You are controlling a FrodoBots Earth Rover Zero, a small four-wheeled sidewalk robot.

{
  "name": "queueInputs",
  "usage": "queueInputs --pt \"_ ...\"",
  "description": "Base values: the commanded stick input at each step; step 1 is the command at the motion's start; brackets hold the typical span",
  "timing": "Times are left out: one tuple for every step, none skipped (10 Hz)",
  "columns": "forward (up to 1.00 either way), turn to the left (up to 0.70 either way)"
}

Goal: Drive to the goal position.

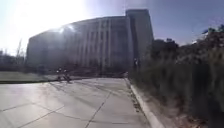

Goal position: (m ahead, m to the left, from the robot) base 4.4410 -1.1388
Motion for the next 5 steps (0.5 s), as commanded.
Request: queueInputs --pt "0.70 0.07" --pt "0.70 0.03" --pt "0.70 0.01" --pt "0.70 0.00" --pt "0.70 -0.01"
